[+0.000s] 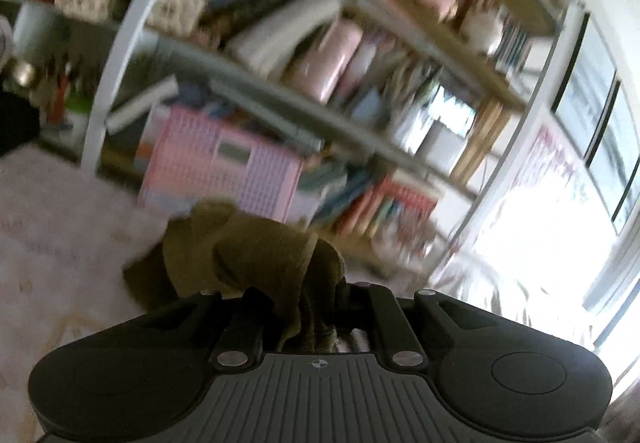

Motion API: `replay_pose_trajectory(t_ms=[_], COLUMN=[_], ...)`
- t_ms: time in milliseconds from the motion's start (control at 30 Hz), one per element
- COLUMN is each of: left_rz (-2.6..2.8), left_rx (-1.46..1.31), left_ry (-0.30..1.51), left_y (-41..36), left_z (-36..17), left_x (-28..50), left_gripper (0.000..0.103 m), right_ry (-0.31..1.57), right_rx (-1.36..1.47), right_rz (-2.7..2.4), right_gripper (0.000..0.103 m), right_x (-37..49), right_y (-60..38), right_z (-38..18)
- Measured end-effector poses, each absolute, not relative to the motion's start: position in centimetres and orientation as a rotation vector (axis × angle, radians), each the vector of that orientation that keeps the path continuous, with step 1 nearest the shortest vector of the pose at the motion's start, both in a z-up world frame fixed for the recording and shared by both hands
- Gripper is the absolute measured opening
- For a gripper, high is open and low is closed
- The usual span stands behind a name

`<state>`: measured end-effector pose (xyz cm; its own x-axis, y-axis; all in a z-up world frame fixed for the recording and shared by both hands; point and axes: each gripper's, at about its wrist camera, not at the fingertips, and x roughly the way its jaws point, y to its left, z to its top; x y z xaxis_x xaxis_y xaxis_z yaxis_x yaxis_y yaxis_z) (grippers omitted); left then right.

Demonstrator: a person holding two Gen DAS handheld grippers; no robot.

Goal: Fold clothes

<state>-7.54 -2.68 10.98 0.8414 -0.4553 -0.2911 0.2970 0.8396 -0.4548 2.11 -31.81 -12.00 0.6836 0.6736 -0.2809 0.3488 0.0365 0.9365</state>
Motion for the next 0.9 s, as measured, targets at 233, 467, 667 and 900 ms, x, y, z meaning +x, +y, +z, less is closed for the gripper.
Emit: replay_pose_trajectory(t_ms=[233,467,667,900], left_rz=[-0.407,-0.322,-0.27,-0.245], left_rx=[-0.344,-0.362,-0.373,-0.316], left_ry=[0.348,0.324,0.368,0.816], left_y=[-2.3,2.3,6.2,9.2], left_z=[13.9,14.2,12.3,4.5], left_x=[-8.8,-10.2,-9.4,-5.7], left_gripper=[0.01,0.01,0.01,0.027], right_ry=[0.852,0.735,0.737,0.567], right_rx=[1.854,1.924,1.831,1.572], right_rz=[0.318,0.23,0.183,0.098], right_gripper=[0.095,0.073,0.011,0.004], right_x=[5.0,5.8,6.5,5.4], right_y=[-28.5,-29.3,-29.0,-31.0], right_z=[-14.7,-14.6,-14.2,-9.5])
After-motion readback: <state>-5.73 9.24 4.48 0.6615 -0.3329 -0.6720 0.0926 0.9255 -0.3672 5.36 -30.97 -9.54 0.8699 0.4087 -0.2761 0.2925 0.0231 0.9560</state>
